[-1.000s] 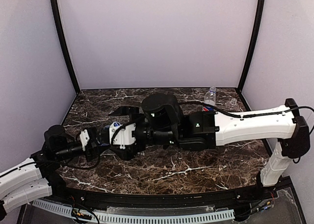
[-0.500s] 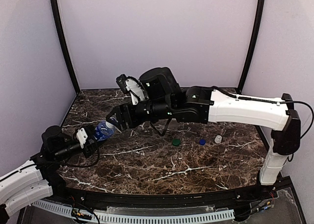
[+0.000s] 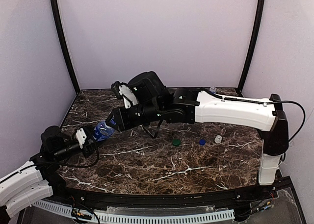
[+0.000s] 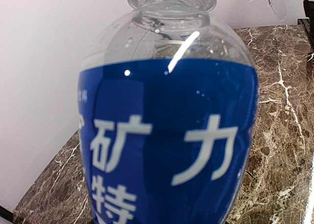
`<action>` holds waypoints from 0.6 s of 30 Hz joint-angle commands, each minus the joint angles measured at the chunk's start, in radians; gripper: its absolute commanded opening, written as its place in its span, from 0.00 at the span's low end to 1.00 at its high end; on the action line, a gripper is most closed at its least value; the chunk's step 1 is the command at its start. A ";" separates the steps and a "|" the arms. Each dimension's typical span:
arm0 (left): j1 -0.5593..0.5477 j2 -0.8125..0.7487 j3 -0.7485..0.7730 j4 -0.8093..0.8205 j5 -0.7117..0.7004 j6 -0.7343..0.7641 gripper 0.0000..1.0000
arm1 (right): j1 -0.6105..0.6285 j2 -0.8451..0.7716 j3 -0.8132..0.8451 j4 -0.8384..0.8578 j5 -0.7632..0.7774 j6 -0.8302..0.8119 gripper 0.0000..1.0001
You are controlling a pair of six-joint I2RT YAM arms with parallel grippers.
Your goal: Unscrew the bottle caps
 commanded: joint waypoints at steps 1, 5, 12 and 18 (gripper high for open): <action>0.007 -0.008 -0.014 0.007 0.035 0.010 0.28 | -0.008 0.037 0.036 -0.001 0.020 -0.004 0.41; 0.007 -0.008 -0.012 0.005 0.030 0.007 0.28 | -0.011 0.064 0.062 -0.009 0.003 -0.009 0.40; 0.008 -0.007 -0.012 0.007 0.034 0.001 0.27 | -0.010 0.050 0.041 -0.009 0.002 -0.034 0.00; 0.009 -0.009 -0.012 -0.004 0.088 -0.011 0.27 | 0.019 0.007 -0.011 0.029 -0.130 -0.329 0.00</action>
